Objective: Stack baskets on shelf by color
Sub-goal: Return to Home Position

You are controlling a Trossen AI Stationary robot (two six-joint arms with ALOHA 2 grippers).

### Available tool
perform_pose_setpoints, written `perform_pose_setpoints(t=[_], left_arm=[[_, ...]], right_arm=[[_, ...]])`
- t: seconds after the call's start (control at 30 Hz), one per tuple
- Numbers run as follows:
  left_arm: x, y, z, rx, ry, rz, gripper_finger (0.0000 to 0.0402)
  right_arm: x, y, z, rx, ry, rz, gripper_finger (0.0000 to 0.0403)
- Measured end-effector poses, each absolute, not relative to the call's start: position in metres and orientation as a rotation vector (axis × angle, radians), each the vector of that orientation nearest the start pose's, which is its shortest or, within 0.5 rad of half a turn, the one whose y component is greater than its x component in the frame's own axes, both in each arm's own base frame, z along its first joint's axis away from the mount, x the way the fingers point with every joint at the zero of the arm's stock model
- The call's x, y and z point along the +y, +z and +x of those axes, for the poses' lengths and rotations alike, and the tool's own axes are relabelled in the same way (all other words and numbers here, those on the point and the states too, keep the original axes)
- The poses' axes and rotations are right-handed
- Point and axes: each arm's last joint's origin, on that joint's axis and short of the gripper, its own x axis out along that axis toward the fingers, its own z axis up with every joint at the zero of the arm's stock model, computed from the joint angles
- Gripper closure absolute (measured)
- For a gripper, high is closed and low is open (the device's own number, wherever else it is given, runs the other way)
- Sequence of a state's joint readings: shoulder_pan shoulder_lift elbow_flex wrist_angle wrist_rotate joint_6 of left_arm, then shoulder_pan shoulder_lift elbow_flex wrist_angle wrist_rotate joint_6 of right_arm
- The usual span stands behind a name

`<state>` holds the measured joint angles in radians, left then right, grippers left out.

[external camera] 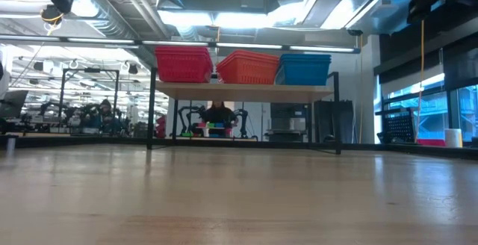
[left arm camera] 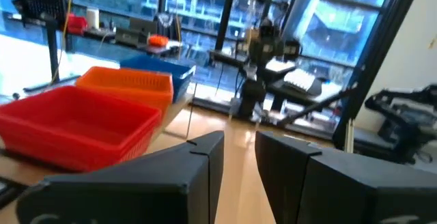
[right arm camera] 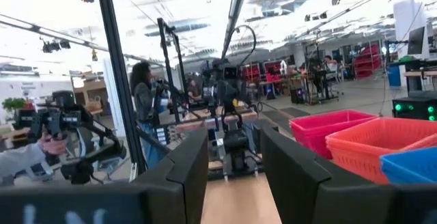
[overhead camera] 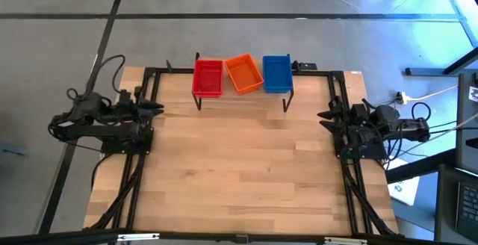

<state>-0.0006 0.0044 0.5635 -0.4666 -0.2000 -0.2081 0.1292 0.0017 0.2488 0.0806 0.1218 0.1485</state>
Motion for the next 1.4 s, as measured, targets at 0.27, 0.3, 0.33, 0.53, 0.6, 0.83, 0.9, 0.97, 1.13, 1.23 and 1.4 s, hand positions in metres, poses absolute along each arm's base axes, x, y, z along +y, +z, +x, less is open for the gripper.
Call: perform_pose_setpoints(t=[0.27, 0.3, 0.33, 0.53, 0.6, 0.83, 0.9, 0.97, 1.13, 1.23, 1.4], left_arm=[[0.006, 0.280, 0.046, -0.186, 0.182, -0.219, 0.0324], [0.006, 0.276, 0.049, -0.184, 0.182, -0.216, 0.0324], [0.006, 0.273, 0.052, -0.187, 0.182, -0.210, 0.0324], [0.006, 0.252, 0.065, -0.171, 0.185, -0.203, 0.0324], [0.006, 0.247, 0.068, -0.161, 0.186, -0.203, 0.0324], [0.006, 0.223, 0.079, -0.122, 0.219, -0.137, 0.0325], [0.006, 0.216, 0.082, -0.118, 0.219, -0.133, 0.0325], [0.006, 0.209, 0.085, -0.110, 0.220, -0.131, 0.0325], [0.006, 0.190, 0.091, -0.075, 0.216, -0.127, 0.0325], [0.006, 0.179, 0.095, -0.069, 0.215, -0.126, 0.0325], [0.006, 0.172, 0.097, -0.079, 0.207, -0.133, 0.0325]], right_arm=[[0.007, 0.237, 0.078, -0.322, 0.036, 0.198, 0.0266], [0.007, 0.233, 0.080, -0.327, 0.042, 0.204, 0.0266], [0.008, 0.228, 0.082, -0.322, 0.053, 0.206, 0.0266], [0.009, 0.197, 0.092, -0.330, 0.066, 0.217, 0.0266], [0.009, 0.197, 0.092, -0.325, 0.070, 0.220, 0.0266], [0.011, 0.196, 0.092, -0.303, 0.105, 0.177, 0.0266], [0.011, 0.196, 0.092, -0.298, 0.119, 0.174, 0.0266], [0.011, 0.195, 0.092, -0.291, 0.122, 0.173, 0.0266], [0.011, 0.192, 0.093, -0.259, 0.120, 0.142, 0.0266], [0.011, 0.189, 0.094, -0.232, 0.119, 0.142, 0.0266], [0.011, 0.189, 0.094, -0.225, 0.123, 0.173, 0.0266]])
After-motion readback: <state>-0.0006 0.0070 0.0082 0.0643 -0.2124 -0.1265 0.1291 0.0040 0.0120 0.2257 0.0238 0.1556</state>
